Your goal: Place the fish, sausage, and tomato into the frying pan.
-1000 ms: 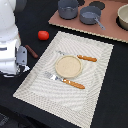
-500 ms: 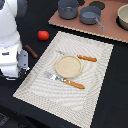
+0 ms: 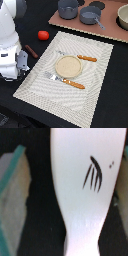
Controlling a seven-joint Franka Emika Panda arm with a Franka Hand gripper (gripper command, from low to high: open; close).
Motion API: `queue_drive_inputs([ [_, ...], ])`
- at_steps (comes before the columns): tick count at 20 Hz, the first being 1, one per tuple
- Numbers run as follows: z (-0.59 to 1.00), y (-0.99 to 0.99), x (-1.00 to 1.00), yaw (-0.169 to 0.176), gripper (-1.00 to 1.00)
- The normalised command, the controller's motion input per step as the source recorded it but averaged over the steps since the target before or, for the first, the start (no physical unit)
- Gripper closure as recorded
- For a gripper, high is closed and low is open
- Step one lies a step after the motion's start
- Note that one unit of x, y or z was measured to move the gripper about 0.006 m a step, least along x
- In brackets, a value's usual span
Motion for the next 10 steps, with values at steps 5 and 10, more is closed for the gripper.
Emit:
queue_drive_inputs([
  [5,0.51,0.09,0.07,-0.012,1.00],
  [10,1.00,0.50,0.42,-0.018,1.00],
])
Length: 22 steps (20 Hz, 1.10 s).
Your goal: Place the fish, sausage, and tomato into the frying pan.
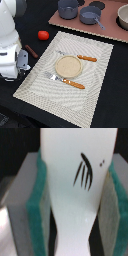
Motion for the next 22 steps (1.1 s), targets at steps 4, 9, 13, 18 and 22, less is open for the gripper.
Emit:
queue_drive_inputs([
  [4,1.00,0.67,0.70,0.000,1.00],
  [9,1.00,0.80,0.95,0.000,1.00],
  [13,1.00,0.84,0.89,0.000,1.00],
  [18,1.00,0.87,0.78,0.000,1.00],
  [22,0.95,0.88,0.68,0.000,1.00],
])
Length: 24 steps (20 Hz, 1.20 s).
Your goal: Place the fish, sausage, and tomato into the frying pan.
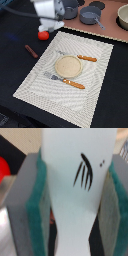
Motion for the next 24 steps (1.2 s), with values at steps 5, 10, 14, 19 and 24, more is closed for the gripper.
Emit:
queue_drive_inputs([
  [5,0.76,0.87,0.65,0.000,1.00],
  [10,0.40,0.86,0.65,0.000,1.00],
  [14,0.10,0.84,0.68,0.000,1.00],
  [19,0.00,0.84,0.69,0.000,1.00],
  [24,-0.12,0.79,0.69,0.000,1.00],
])
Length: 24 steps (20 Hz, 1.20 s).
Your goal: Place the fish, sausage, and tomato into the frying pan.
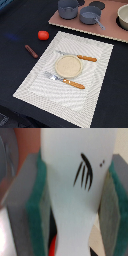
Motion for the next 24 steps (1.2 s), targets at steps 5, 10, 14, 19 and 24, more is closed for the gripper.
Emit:
queue_drive_inputs([
  [5,-0.25,0.75,0.68,0.000,1.00],
  [10,-0.30,0.74,0.63,0.000,1.00],
  [14,-0.23,0.73,0.59,0.000,1.00],
  [19,-0.15,0.51,0.24,0.000,-1.00],
  [24,0.05,0.25,-0.07,0.016,-1.00],
])
